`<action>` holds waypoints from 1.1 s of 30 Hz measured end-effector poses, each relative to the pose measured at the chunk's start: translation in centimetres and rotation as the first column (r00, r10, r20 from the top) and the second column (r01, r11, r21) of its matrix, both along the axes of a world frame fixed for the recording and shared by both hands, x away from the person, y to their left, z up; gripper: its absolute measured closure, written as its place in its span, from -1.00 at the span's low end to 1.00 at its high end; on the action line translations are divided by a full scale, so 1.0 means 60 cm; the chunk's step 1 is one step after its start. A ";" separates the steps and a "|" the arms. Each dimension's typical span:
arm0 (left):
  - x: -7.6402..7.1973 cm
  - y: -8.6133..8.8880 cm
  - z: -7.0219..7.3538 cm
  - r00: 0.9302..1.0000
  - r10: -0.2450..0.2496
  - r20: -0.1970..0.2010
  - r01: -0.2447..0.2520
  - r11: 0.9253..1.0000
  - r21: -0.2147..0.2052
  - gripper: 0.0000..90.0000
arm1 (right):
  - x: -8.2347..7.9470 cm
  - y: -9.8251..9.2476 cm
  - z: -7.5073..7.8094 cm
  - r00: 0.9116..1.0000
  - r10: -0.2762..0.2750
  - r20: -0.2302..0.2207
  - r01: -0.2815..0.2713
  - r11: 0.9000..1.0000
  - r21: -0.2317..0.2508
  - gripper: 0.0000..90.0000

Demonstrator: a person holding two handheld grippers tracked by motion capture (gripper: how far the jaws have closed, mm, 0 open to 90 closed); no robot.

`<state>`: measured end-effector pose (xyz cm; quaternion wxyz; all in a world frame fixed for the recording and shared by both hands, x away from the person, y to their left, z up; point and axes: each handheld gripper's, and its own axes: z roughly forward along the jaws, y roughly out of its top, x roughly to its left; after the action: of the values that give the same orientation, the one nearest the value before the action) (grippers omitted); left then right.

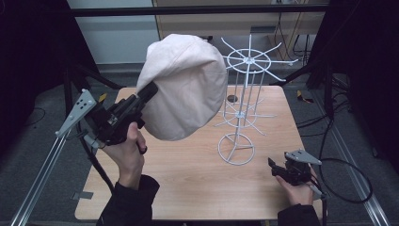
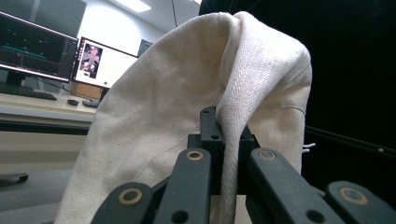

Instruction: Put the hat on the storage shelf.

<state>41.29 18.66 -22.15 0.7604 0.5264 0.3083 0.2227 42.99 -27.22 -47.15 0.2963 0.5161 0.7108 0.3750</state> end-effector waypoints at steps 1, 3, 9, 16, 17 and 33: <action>0.002 -0.005 0.001 1.000 -0.002 0.001 0.002 1.000 0.003 0.97 | 0.000 0.000 0.000 1.000 0.000 0.000 0.000 1.000 0.000 -0.29; 0.004 -0.011 0.002 1.000 -0.007 -0.001 0.007 1.000 0.007 0.97 | 0.000 0.000 0.000 1.000 0.000 0.001 0.000 1.000 0.000 -0.29; 0.021 -0.039 -0.001 1.000 -0.022 -0.018 0.022 1.000 0.022 0.97 | 0.000 0.000 0.001 1.000 -0.003 0.000 0.003 1.000 0.007 -0.29; 0.038 -0.054 -0.013 0.998 -0.036 -0.042 0.037 0.999 0.018 0.97 | 0.000 -0.003 0.000 1.000 -0.004 0.002 0.004 1.000 0.008 -0.29; 0.038 -0.054 -0.013 0.998 -0.036 -0.042 0.037 0.999 0.018 0.97 | 0.000 -0.003 0.000 1.000 -0.004 0.002 0.004 1.000 0.008 -0.29; 0.055 -0.050 -0.048 0.995 -0.020 -0.096 0.027 0.997 0.077 0.97 | 0.001 -0.003 -0.001 1.000 -0.004 0.000 0.004 1.000 0.001 -0.29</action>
<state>44.57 15.64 -25.03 0.7262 0.5695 0.3288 0.2004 43.05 -27.37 -47.21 0.2969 0.5176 0.7097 0.3747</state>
